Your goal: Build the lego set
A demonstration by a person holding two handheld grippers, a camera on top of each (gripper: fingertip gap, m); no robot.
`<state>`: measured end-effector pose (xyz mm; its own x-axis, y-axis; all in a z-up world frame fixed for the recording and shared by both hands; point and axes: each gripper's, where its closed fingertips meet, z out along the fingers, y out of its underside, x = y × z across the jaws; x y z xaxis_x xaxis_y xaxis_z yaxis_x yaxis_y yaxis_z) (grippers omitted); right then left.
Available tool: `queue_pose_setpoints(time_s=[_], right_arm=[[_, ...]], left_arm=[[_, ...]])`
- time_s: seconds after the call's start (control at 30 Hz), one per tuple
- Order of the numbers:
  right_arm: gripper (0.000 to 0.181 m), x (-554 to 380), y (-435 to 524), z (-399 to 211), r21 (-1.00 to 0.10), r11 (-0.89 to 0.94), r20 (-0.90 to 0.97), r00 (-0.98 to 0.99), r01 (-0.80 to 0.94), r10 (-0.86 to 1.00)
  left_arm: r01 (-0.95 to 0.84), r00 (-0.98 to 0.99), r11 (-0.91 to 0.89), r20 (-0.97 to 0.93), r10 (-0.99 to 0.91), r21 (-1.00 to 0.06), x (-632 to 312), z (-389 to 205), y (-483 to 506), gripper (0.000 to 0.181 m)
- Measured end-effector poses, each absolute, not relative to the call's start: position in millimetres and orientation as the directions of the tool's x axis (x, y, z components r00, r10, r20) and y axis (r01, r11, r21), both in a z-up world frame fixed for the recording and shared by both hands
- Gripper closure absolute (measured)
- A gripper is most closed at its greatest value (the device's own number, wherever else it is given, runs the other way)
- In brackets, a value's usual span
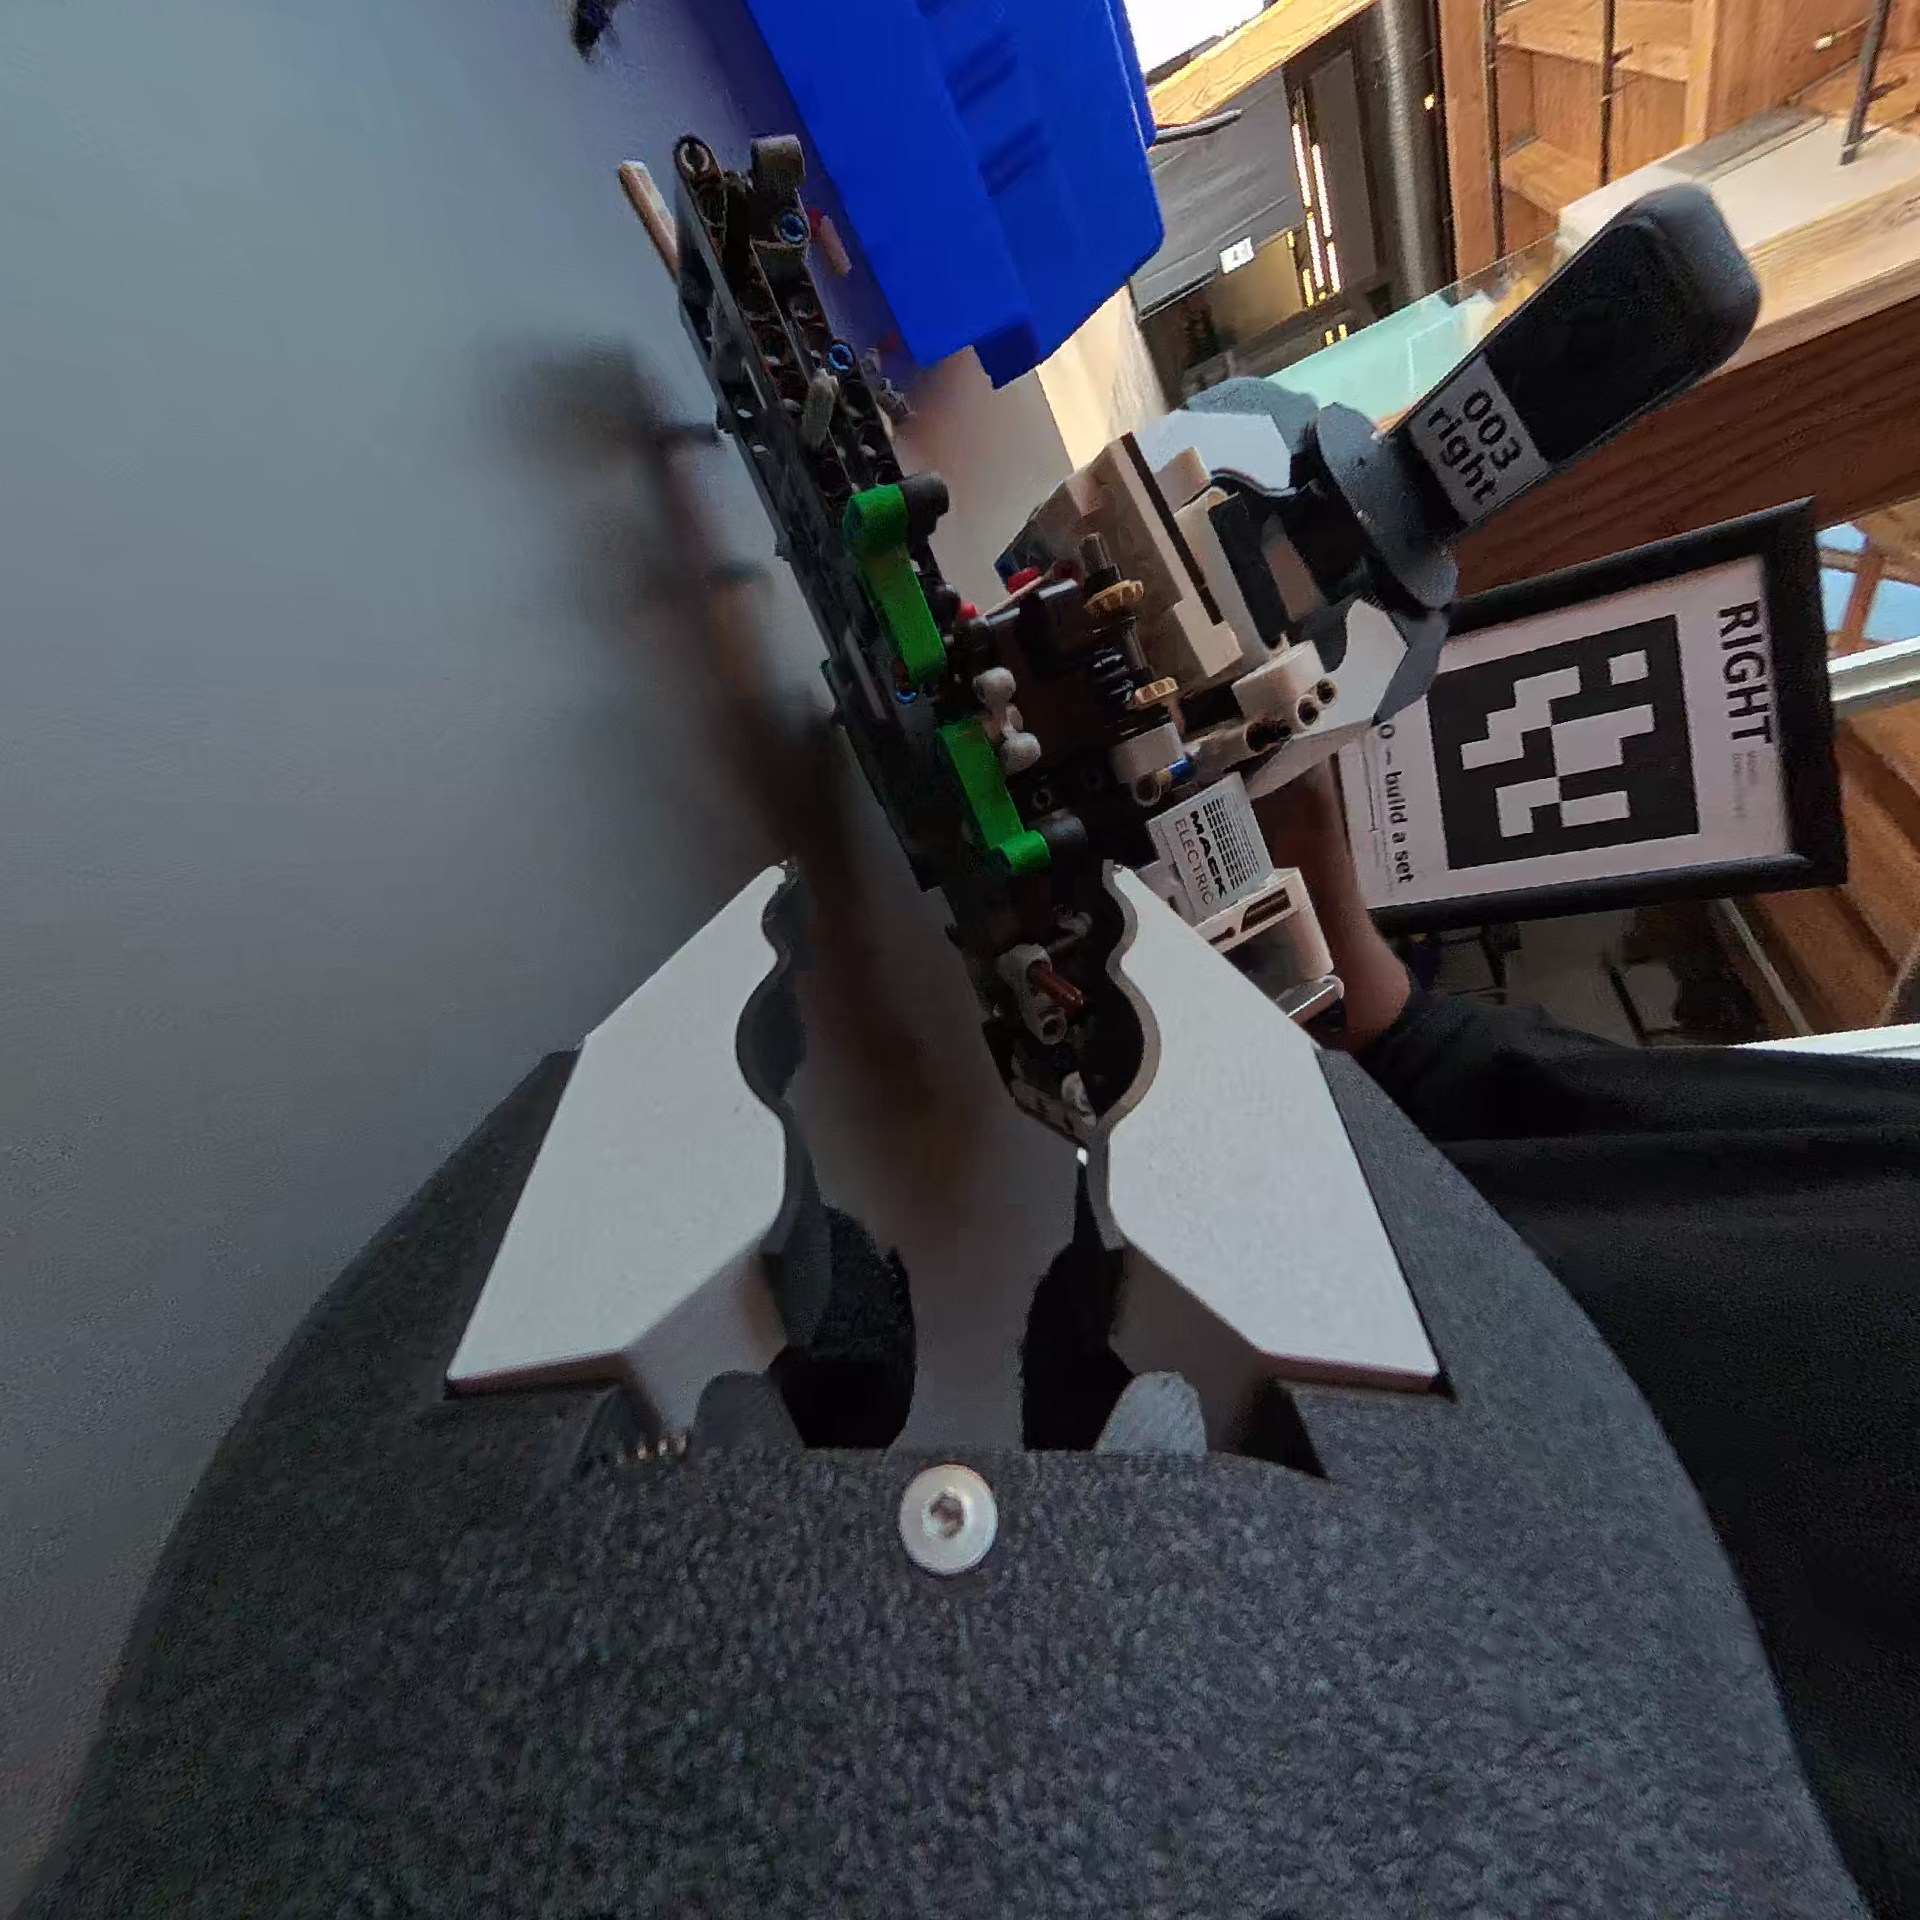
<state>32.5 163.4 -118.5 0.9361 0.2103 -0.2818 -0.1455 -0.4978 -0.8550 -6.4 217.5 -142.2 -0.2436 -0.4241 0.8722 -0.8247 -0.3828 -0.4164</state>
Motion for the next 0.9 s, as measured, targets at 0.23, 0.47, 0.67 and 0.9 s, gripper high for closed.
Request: queue_pose_setpoints(time_s=[0.23,0.47,0.67,0.9], right_arm=[[0.105,29,151,-123,-0.903,-0.424,-0.188,0.948,-0.065,0.255],[0.105,7,171,-136,-0.889,-0.457,-0.165,0.944,-0.017,0.285],[0.104,-34,202,-156,-0.865,-0.501,-0.137,0.964,-0.005,0.227],[0.101,-60,208,-150,-0.883,-0.454,-0.211,0.966,-0.122,0.151]], left_arm=[[-0.829,-0.252,-0.429,0.924,-0.287,-0.359,15,-126,186,0.138],[-0.787,-0.239,-0.417,0.849,-0.472,-0.454,-1,-124,210,0.139],[-0.836,-0.257,-0.235,0.733,-0.630,-0.496,-31,-124,244,0.141],[-0.880,-0.351,-0.031,0.693,-0.630,-0.473,-55,-126,249,0.139]])
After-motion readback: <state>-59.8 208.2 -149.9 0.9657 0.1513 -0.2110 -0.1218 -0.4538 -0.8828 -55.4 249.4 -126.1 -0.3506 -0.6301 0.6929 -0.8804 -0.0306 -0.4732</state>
